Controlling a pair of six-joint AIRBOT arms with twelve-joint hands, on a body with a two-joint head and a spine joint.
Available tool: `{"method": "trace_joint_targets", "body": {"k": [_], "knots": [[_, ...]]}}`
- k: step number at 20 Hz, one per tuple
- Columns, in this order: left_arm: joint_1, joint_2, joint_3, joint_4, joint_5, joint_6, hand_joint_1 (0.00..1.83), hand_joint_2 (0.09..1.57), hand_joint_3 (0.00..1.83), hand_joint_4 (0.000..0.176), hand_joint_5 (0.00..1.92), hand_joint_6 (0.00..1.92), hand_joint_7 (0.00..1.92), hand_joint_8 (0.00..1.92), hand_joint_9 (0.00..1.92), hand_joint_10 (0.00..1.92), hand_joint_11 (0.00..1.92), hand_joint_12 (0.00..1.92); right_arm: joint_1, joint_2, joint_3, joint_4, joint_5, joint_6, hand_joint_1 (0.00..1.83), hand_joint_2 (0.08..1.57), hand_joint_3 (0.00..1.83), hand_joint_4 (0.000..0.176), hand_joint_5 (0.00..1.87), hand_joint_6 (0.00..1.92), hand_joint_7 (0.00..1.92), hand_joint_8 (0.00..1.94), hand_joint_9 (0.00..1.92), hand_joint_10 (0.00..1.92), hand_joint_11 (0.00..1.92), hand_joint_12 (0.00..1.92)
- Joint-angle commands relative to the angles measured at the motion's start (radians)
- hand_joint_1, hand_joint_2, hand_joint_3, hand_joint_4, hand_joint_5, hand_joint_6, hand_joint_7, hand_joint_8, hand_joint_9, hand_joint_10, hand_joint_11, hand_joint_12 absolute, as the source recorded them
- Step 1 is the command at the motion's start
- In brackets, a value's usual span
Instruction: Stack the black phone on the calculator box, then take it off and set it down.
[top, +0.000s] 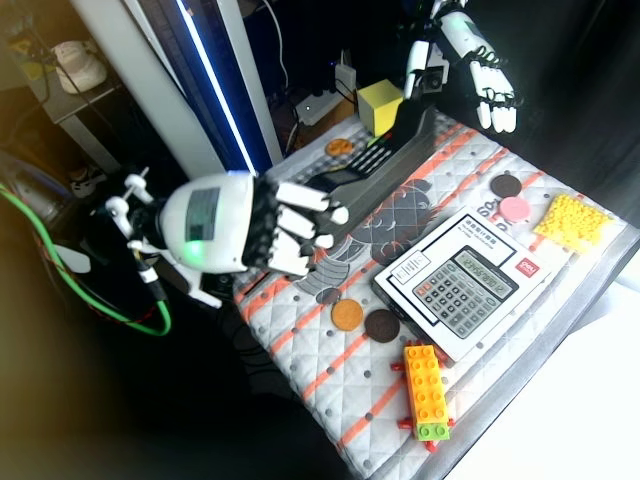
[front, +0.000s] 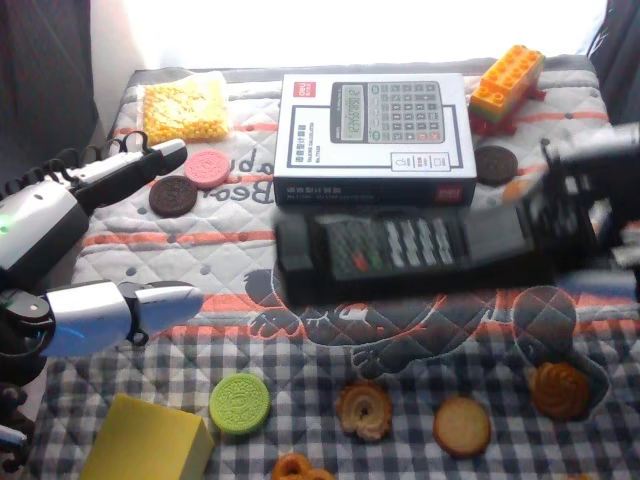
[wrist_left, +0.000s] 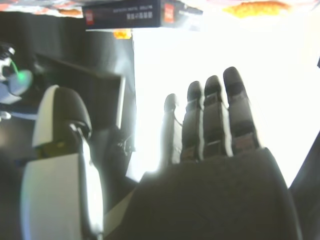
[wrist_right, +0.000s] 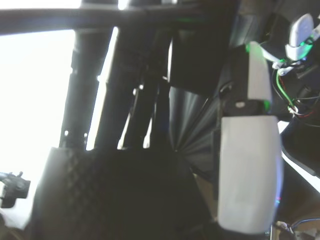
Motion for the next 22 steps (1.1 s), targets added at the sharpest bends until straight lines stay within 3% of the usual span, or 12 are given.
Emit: {"method": "trace_joint_targets", "body": {"k": [1, 3, 4, 7, 8, 9, 10, 12, 15, 17, 21, 22], "knots": [[-0.004, 0.009, -0.003, 0.022, -0.123, -0.008, 0.81, 0.99, 0.00, 0.093, 0.21, 0.00, 0.19, 0.00, 0.13, 0.00, 0.00, 0.31, -0.006, 0.006, 0.005, 0.071, 0.139, 0.017, 1.16, 1.12, 0.00, 0.000, 0.98, 0.97, 1.49, 0.00, 1.60, 0.05, 1.15, 1.10], [-0.004, 0.009, -0.004, 0.022, -0.123, -0.008, 0.83, 0.99, 0.00, 0.102, 0.21, 0.00, 0.18, 0.00, 0.12, 0.00, 0.00, 0.26, -0.039, -0.002, 0.007, 0.097, 0.129, 0.018, 1.16, 1.14, 0.00, 0.000, 0.94, 1.03, 1.45, 0.00, 1.57, 0.03, 1.15, 1.05], [-0.004, 0.009, -0.006, 0.022, -0.123, -0.008, 0.84, 1.00, 0.00, 0.100, 0.20, 0.00, 0.17, 0.00, 0.10, 0.00, 0.00, 0.18, -0.044, -0.006, 0.011, 0.102, 0.114, 0.018, 1.27, 1.11, 0.00, 0.000, 0.90, 0.88, 1.16, 0.88, 1.53, 0.00, 1.17, 0.92], [-0.004, 0.009, -0.008, 0.022, -0.123, -0.008, 0.84, 1.00, 0.00, 0.113, 0.20, 0.00, 0.16, 0.00, 0.09, 0.00, 0.00, 0.14, -0.044, -0.019, 0.028, 0.103, 0.058, 0.018, 1.27, 1.11, 0.00, 0.000, 0.89, 0.88, 1.15, 0.90, 1.49, 0.00, 1.13, 0.83], [-0.004, 0.009, -0.008, 0.022, -0.123, -0.008, 0.84, 1.01, 0.00, 0.109, 0.19, 0.00, 0.15, 0.00, 0.08, 0.00, 0.00, 0.13, -0.044, -0.022, 0.030, 0.103, 0.049, 0.018, 1.17, 1.14, 0.00, 0.000, 0.92, 1.01, 1.21, 0.38, 1.43, 0.01, 1.10, 0.81], [-0.004, 0.009, -0.008, 0.022, -0.124, -0.008, 0.85, 1.02, 0.01, 0.104, 0.18, 0.00, 0.14, 0.00, 0.08, 0.00, 0.00, 0.13, -0.044, -0.025, 0.031, 0.103, 0.045, 0.018, 1.25, 1.11, 0.00, 0.000, 0.89, 0.96, 1.17, 0.74, 1.34, 0.01, 1.04, 0.76], [-0.004, 0.009, -0.009, 0.022, -0.124, -0.008, 0.84, 1.01, 0.00, 0.110, 0.18, 0.00, 0.14, 0.00, 0.08, 0.00, 0.00, 0.06, -0.045, -0.025, 0.031, 0.103, 0.045, 0.018, 1.31, 1.13, 0.01, 0.000, 0.73, 0.38, 0.96, 1.04, 1.14, 0.00, 0.84, 0.61], [-0.002, 0.009, -0.010, 0.022, -0.128, -0.008, 0.83, 1.01, 0.00, 0.100, 0.18, 0.00, 0.14, 0.00, 0.08, 0.00, 0.00, 0.00, -0.045, -0.024, 0.029, 0.102, 0.046, 0.018, 0.81, 1.10, 0.00, 0.025, 0.42, 0.02, 0.56, 0.11, 0.66, 0.00, 0.55, 0.30], [0.002, 0.011, -0.015, 0.040, -0.152, -0.054, 0.82, 1.01, 0.00, 0.055, 0.20, 0.01, 0.16, 0.00, 0.10, 0.01, 0.01, 0.01, -0.046, -0.012, 0.015, 0.102, 0.065, 0.020, 0.62, 0.98, 0.00, 0.146, 0.06, 0.00, 0.20, 0.00, 0.20, 0.00, 0.16, 0.11], [0.022, 0.013, 0.005, 0.085, -0.189, -0.220, 0.67, 1.00, 0.00, 0.037, 0.15, 0.00, 0.14, 0.00, 0.10, 0.01, 0.06, 0.04, -0.061, 0.003, -0.003, 0.103, 0.101, 0.020, 0.61, 0.96, 0.00, 0.152, 0.00, 0.00, 0.06, 0.00, 0.06, 0.00, 0.05, 0.06], [0.057, 0.032, 0.034, 0.134, -0.282, -0.448, 0.69, 0.89, 0.00, 0.092, 0.07, 0.01, 0.04, 0.01, 0.00, 0.00, 0.01, 0.05, -0.094, 0.021, -0.038, 0.109, 0.188, 0.020, 0.53, 0.94, 0.00, 0.162, 0.00, 0.00, 0.01, 0.00, 0.00, 0.00, 0.00, 0.00], [0.067, 0.036, 0.040, 0.141, -0.304, -0.492, 0.70, 0.90, 0.00, 0.129, 0.04, 0.00, 0.07, 0.01, 0.03, 0.00, 0.00, 0.20, -0.103, 0.026, -0.043, 0.114, 0.212, 0.020, 0.53, 0.92, 0.00, 0.173, 0.00, 0.00, 0.01, 0.00, 0.00, 0.00, 0.00, 0.00]]}}
